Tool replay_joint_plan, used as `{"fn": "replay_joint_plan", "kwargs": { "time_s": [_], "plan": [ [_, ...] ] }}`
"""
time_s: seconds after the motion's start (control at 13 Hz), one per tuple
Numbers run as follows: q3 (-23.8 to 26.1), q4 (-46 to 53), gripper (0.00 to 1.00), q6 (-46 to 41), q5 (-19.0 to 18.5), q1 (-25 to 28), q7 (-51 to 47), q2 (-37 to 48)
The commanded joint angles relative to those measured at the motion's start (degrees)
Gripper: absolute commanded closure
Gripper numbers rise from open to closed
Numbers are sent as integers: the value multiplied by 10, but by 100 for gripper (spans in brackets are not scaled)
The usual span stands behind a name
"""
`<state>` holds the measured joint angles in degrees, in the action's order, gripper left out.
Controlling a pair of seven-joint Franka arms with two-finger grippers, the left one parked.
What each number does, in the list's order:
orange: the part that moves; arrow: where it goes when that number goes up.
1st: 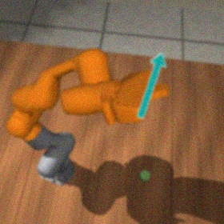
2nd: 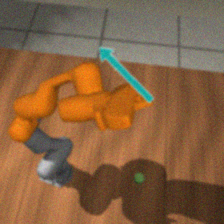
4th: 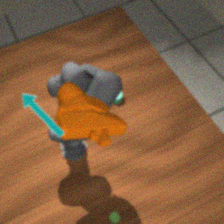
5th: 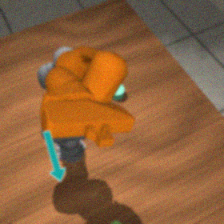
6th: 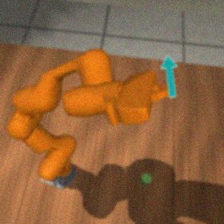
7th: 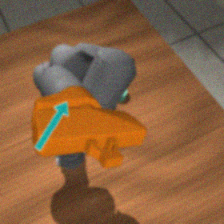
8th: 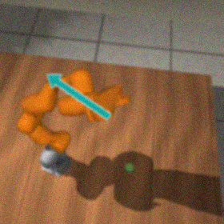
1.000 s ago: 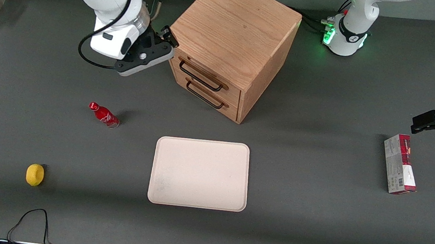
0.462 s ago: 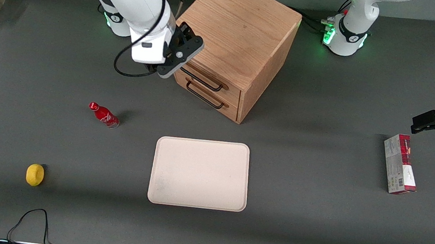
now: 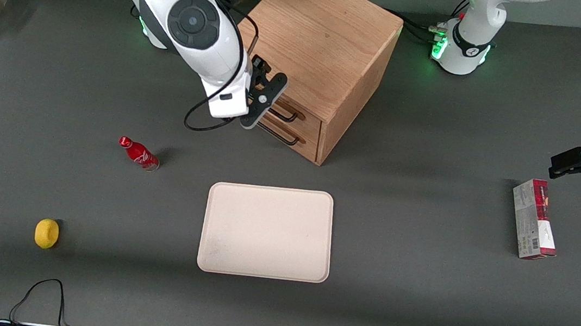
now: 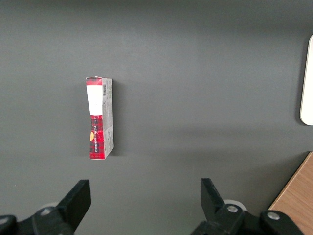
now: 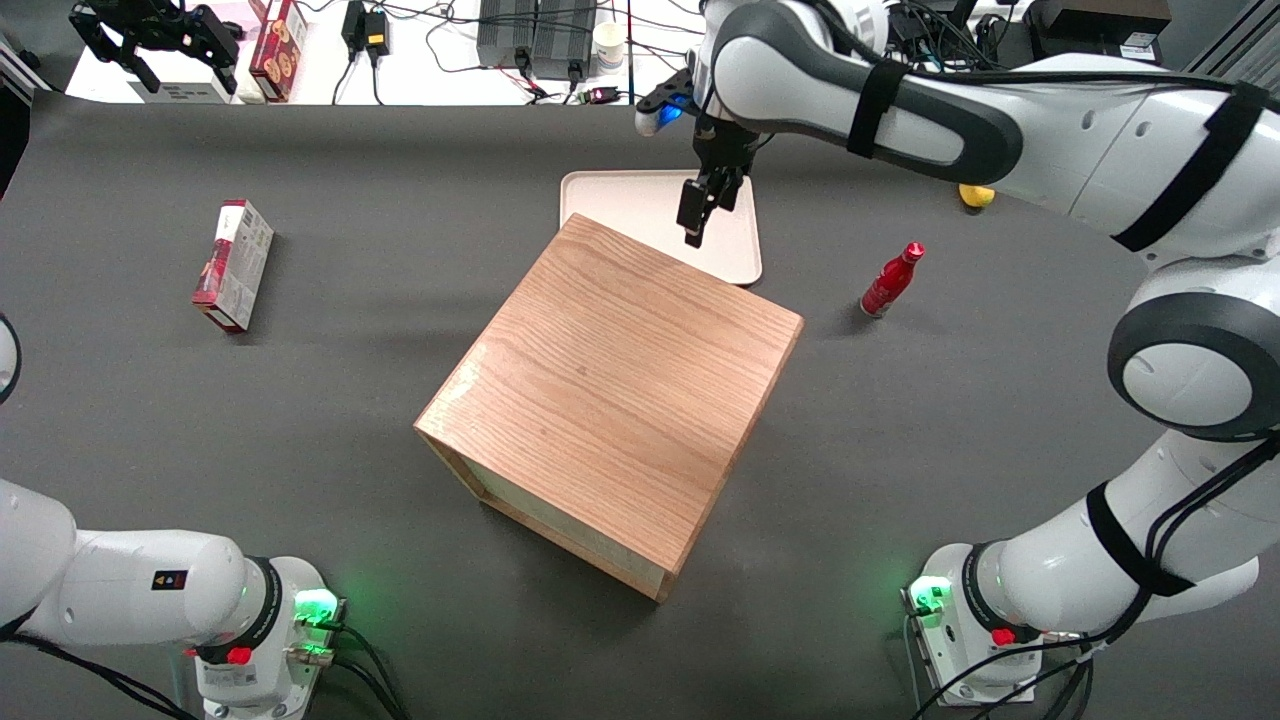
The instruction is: Open upper drawer
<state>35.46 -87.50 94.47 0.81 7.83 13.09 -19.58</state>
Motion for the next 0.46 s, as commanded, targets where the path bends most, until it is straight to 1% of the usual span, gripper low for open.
{"fn": "replay_joint_plan", "kwargs": {
  "time_s": [0.0, 0.08, 0.15, 0.38],
  "plan": [
    [0, -35, 0, 40, -21, 2, 35, -4],
    [0, -49, 0, 54, -35, 3, 37, -4],
    [1, -62, 0, 70, -41, 4, 37, -4],
    [1, -89, 0, 112, -42, 13, 37, -4]
  ]
}}
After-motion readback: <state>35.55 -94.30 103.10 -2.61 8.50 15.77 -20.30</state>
